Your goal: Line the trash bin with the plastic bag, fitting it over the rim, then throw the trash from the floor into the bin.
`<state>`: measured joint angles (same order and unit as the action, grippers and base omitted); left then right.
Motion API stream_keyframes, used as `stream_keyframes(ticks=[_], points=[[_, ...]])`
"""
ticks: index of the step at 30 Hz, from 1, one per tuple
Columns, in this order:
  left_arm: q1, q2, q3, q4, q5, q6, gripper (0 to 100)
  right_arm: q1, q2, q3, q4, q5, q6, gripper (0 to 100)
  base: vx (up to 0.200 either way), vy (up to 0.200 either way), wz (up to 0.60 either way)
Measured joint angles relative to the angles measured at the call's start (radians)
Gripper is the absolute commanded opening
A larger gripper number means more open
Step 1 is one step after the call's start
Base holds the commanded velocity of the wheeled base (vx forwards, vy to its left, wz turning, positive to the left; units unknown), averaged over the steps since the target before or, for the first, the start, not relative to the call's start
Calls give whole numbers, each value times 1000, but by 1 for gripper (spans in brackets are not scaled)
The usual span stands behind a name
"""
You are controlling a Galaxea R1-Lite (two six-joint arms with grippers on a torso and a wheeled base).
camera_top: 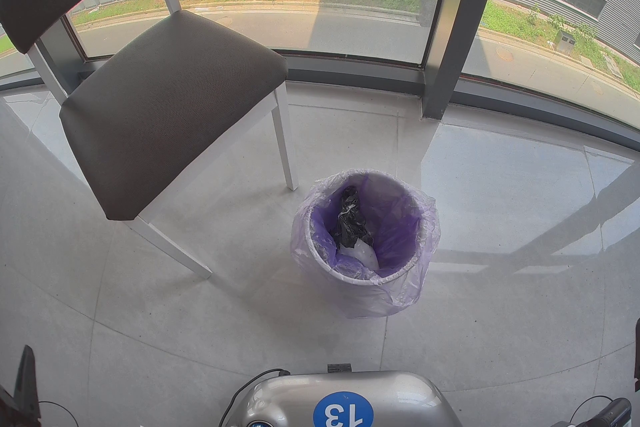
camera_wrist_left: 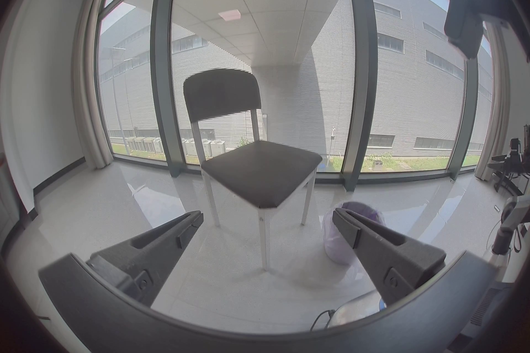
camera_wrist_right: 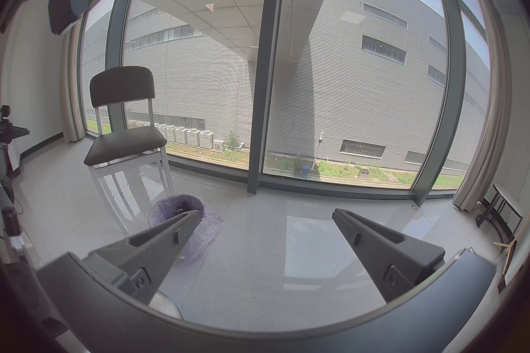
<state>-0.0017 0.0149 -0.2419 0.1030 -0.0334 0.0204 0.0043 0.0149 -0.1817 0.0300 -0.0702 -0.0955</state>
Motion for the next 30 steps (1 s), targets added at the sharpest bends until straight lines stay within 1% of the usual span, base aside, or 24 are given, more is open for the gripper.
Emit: stream_keyframes(ticks=[4, 6, 9, 10, 13, 17, 30], points=[[0, 0, 86, -83, 0, -5, 100, 0, 0, 88, -80, 1, -2, 100, 0, 0, 0], [0, 0, 154, -137, 0, -5, 100, 0, 0, 136, -105, 0, 3, 100, 0, 0, 0], [0, 0, 194, -151, 0, -5, 100, 0, 0, 152, -103, 7, 27, 100, 0, 0, 0], [0, 0, 205, -144, -2, -4, 100, 0, 0, 157, -98, 23, 49, 100, 0, 0, 0], [0, 0, 218, -107, -7, -5, 100, 0, 0, 161, -74, 54, 82, 100, 0, 0, 0], [0, 0, 223, -102, -9, -6, 100, 0, 1, 163, -27, 69, 87, 100, 0, 0, 0], [0, 1, 224, -101, -2, -13, 100, 0, 1, 164, -30, 66, 121, 100, 0, 0, 0]])
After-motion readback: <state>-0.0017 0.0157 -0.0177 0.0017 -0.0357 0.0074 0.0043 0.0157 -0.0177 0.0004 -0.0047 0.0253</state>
